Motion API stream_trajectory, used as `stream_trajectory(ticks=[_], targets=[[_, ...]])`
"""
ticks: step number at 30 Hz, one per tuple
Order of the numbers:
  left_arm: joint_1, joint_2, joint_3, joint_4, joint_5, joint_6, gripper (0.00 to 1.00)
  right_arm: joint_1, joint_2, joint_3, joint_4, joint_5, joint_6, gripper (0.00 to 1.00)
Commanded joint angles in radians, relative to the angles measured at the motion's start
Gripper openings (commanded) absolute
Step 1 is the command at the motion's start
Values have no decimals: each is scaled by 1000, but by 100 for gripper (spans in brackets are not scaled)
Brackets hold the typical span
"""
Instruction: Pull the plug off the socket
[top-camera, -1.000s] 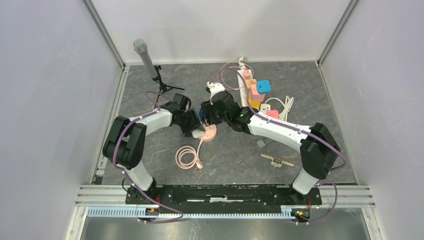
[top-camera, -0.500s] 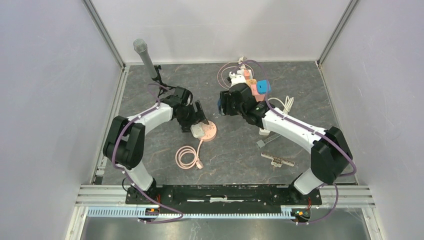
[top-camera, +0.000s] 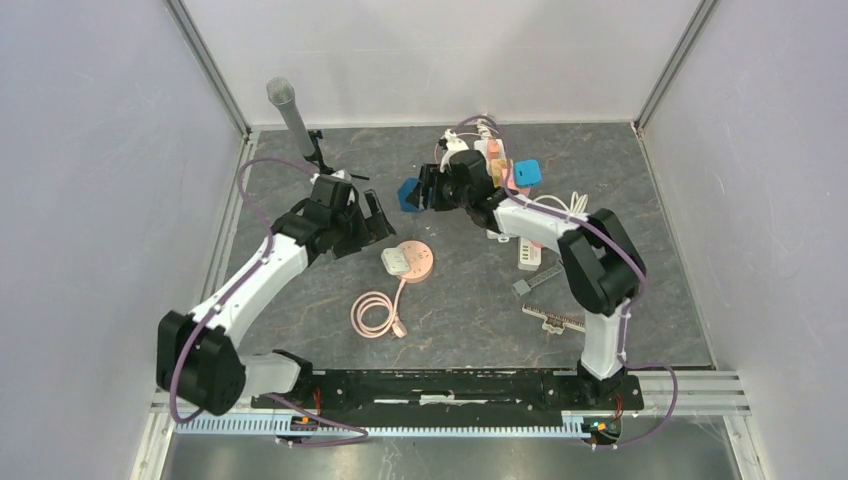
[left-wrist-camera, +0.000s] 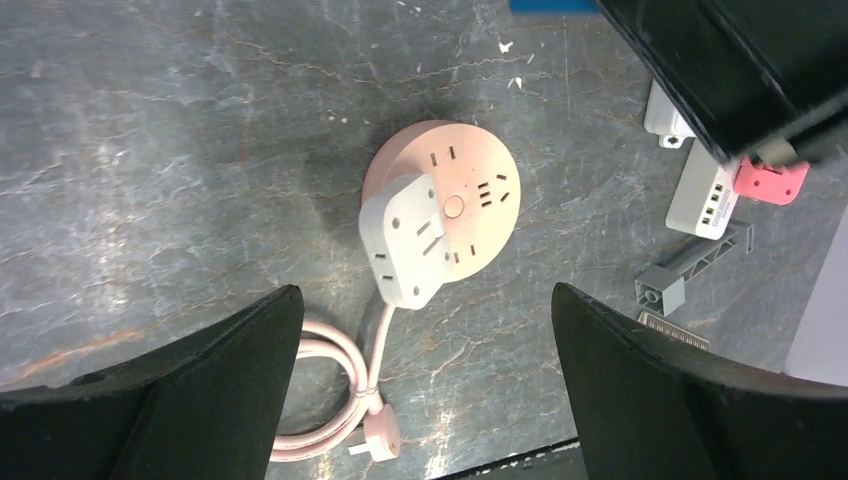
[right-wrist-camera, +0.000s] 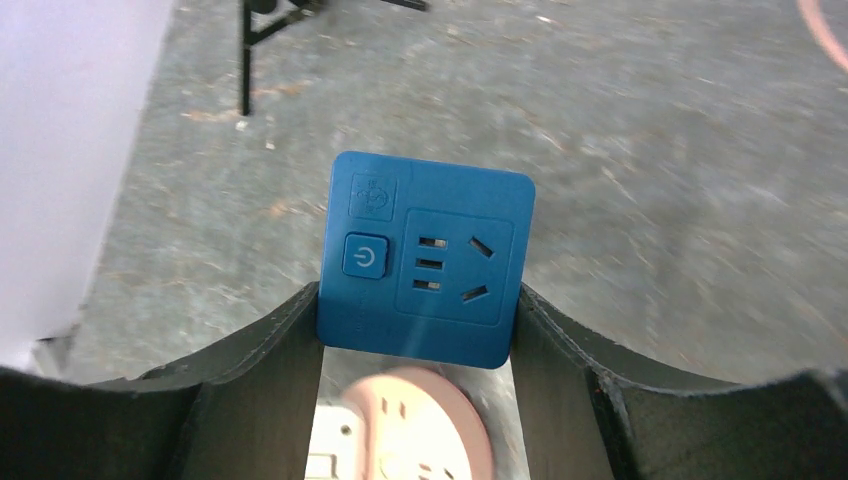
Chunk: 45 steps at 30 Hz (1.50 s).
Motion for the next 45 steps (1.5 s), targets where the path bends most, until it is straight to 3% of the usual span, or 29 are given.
stream_trajectory(ticks=[1, 5, 9, 13, 16, 21, 24, 27, 34, 39, 45], targets=[[-4, -109, -65, 11, -118, 56, 100, -7, 116, 104, 276, -209, 118, 6], [-3, -149, -107, 21, -140, 57, 100, -7, 258, 113, 467, -332, 217, 16], [-3, -121, -115, 38, -108, 53, 100, -7, 346, 190, 467, -388, 205, 28], [-2, -88, -98, 33, -92, 61, 100, -7, 352, 212, 432, -360, 175, 54], [-2, -74, -91, 33, -87, 67, 100, -7, 332, 232, 338, -310, 114, 80], [-1, -38, -85, 43, -62, 63, 100, -7, 282, 286, 191, -234, -4, 96], [-2, -22, -81, 54, -37, 58, 100, -7, 282, 380, 44, -177, -54, 97], [-1, -9, -74, 54, -29, 54, 100, -7, 228, 365, -5, -110, -83, 98], [0, 15, -82, 65, -2, 39, 97, 3, -3, 140, -5, -55, -132, 85], [4, 66, -76, 51, -12, 6, 95, 47, -137, -59, -13, -12, -171, 83], [8, 153, -62, 84, 101, -29, 87, 97, -203, -202, -48, 53, -141, 78]])
